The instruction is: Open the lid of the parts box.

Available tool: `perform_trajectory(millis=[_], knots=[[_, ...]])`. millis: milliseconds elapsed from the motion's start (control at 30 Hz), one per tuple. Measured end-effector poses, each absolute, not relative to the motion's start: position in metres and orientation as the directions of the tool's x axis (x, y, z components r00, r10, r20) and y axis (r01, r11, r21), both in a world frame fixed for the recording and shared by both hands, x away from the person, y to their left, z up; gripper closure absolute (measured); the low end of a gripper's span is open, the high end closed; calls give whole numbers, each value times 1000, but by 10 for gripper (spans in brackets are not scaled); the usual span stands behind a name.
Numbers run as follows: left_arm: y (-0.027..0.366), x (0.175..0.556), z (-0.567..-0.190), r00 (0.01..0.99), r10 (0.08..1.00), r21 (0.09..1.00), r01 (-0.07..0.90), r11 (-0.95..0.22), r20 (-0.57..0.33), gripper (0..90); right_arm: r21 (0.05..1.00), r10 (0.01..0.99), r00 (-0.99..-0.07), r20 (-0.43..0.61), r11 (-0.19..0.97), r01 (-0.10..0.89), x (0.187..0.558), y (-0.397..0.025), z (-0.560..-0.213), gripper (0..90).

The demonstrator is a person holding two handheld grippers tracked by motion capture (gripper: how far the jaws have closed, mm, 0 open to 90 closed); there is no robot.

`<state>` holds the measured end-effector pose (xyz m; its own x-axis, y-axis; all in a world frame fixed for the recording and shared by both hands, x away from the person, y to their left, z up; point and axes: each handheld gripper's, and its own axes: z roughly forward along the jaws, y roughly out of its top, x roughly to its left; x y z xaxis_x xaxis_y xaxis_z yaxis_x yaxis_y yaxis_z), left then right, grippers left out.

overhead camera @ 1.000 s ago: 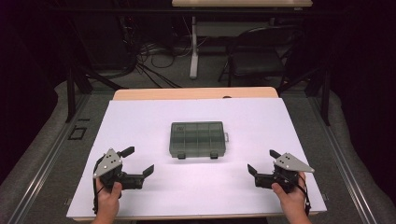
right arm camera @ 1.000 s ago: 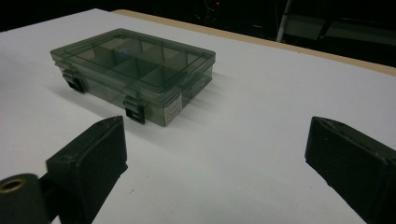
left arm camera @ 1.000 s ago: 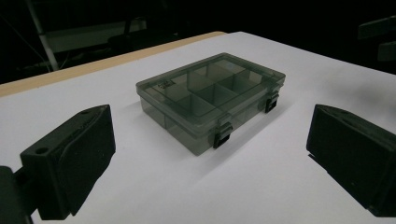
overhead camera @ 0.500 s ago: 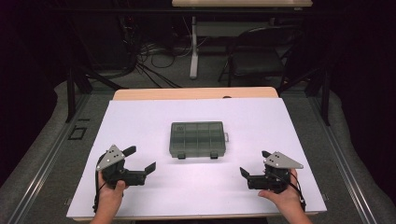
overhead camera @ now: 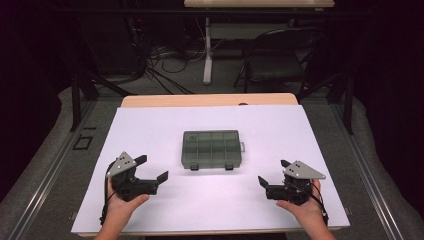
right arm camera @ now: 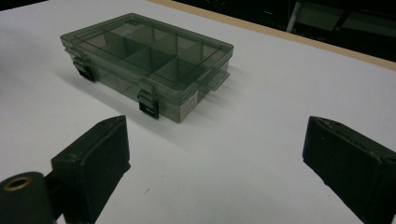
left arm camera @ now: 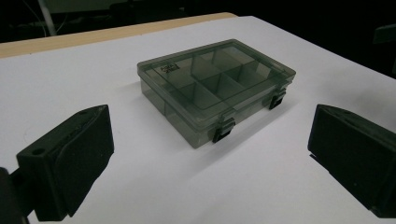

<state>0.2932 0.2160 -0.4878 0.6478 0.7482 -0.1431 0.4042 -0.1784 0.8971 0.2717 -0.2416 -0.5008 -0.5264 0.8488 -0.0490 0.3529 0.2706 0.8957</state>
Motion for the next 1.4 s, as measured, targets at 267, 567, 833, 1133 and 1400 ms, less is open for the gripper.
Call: perform_trajectory(millis=[267,567,833,1133,1400], knots=[[203,310,-470,629,766,877,435,-203,-134,64,876,841,-538,-52,297,379,289,-231,-478,182],[184,336,-464,620,773,866,453,-212,-135,173,865,825,-565,-34,307,396,317,-209,-470,288],[168,352,-472,599,790,861,463,-210,-130,381,864,820,-572,-18,300,403,338,-189,-481,406],[155,350,-494,602,791,833,492,-255,-113,443,869,809,-587,31,268,415,338,-176,-501,451],[152,343,-512,622,772,837,487,-249,-133,529,871,810,-582,67,238,431,335,-178,-517,496]])
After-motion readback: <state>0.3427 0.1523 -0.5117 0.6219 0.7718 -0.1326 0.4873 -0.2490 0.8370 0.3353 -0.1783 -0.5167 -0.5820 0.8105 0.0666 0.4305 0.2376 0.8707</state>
